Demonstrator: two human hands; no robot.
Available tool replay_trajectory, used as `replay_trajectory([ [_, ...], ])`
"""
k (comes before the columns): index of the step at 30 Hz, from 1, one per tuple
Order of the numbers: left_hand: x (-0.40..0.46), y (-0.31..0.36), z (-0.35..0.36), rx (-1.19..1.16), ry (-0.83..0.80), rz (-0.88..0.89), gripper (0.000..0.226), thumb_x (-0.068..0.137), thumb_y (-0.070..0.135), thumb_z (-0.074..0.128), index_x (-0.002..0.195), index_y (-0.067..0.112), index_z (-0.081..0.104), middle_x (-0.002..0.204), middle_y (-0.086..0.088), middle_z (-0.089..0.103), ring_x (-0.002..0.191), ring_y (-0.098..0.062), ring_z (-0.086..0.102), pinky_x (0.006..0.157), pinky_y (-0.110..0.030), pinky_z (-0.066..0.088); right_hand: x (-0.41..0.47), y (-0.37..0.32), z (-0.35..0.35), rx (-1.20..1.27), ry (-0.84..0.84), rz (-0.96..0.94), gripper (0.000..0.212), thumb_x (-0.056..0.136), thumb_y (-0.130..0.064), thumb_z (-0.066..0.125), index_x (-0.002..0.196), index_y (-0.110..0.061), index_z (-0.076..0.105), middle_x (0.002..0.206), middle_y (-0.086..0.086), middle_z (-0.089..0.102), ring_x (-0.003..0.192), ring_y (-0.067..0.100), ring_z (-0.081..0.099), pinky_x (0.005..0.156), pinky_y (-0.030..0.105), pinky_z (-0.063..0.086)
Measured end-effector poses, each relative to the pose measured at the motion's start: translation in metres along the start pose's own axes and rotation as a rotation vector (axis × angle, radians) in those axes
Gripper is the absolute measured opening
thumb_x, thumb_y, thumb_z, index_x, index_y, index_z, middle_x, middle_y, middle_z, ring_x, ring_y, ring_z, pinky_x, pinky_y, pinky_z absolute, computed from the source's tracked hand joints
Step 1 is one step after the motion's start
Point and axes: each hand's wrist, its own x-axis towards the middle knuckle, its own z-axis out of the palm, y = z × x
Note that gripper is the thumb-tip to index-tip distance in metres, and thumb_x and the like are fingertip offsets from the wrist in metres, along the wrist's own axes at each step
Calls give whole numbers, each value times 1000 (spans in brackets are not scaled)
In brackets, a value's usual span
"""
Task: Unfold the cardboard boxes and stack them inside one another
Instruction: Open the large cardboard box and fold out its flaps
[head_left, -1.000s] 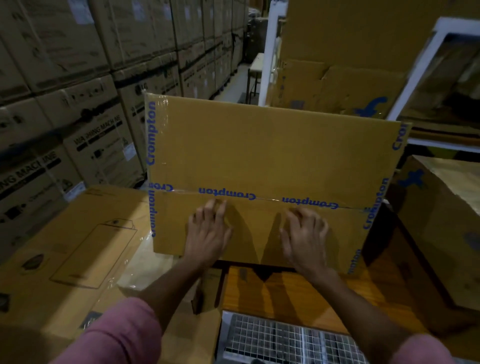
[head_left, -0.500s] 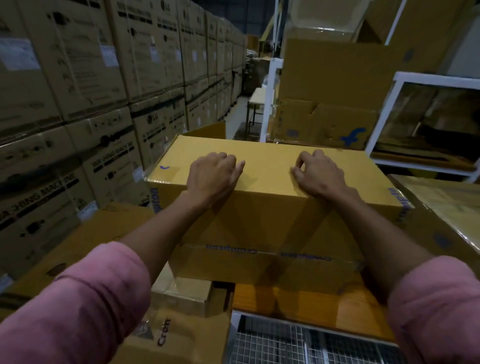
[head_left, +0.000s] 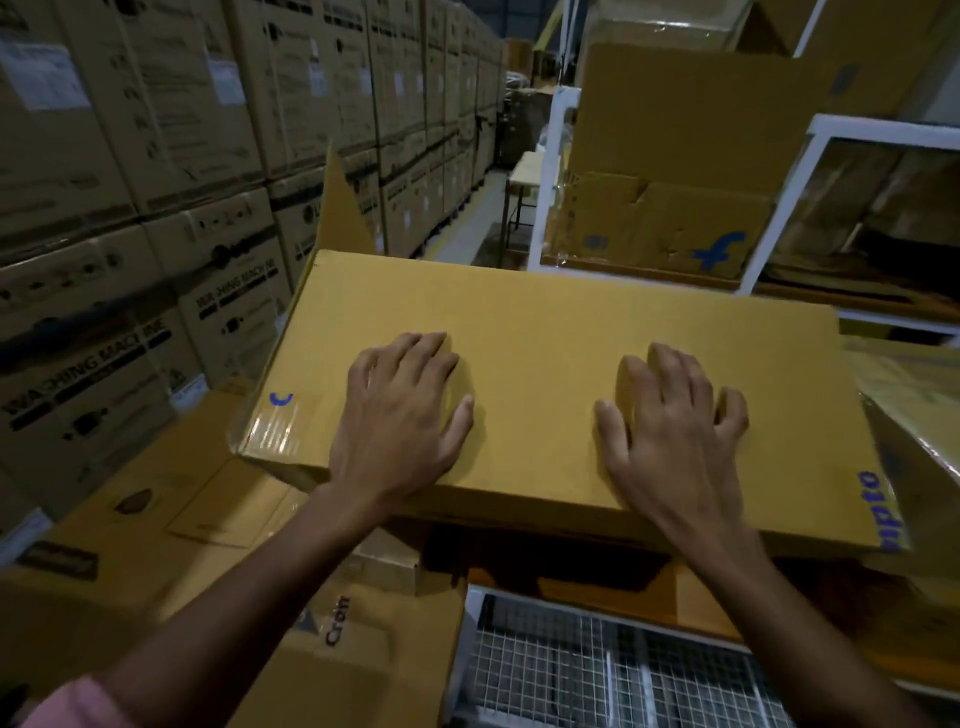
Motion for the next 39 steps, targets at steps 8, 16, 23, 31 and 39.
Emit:
replay_trajectory([
  [8, -56, 0, 66, 102, -102, -48, 73, 96, 57, 47, 154, 15, 35, 168, -15, 20, 152, -38, 22, 120, -58, 19, -45, 6, 76, 45, 94, -21, 62, 100, -48, 45, 152, -15, 45, 166, 16, 25, 155, 37, 21, 118, 67, 12],
  [16, -69, -6, 98, 120, -278, -85, 73, 84, 47, 76, 144, 17, 46, 147, -16, 37, 130, -37, 41, 103, -57, 40, -79, 34, 134, 110, -59, -44, 51, 89, -30, 73, 135, -17, 56, 128, 12, 51, 118, 34, 50, 94, 55, 40],
  [23, -48, 7, 110, 39, -485, -83, 54, 104, 57, 35, 147, 24, 41, 159, -6, 34, 147, -30, 28, 115, -52, 28, -30, 17, 126, 279, -179, -83, 43, 100, -50, 36, 114, -23, 66, 117, 0, 61, 111, 21, 54, 97, 44, 41],
  [31, -33, -49, 98, 157, -482, -197, 66, 97, 74, 23, 149, 35, 40, 159, 4, 37, 151, -26, 22, 115, -73, 2, 14, -18, 154, 229, -405, -165, 50, 103, -55, 35, 144, -29, 49, 153, 1, 43, 141, 22, 35, 117, 46, 28],
  [39, -54, -106, 108, -35, -595, -629, 73, 97, 74, 23, 157, 32, 22, 171, 2, 9, 151, -43, 14, 106, -80, 26, 19, -23, 161, 185, -390, -157, 51, 101, -53, 32, 144, -29, 48, 153, 4, 43, 141, 23, 35, 117, 49, 27],
])
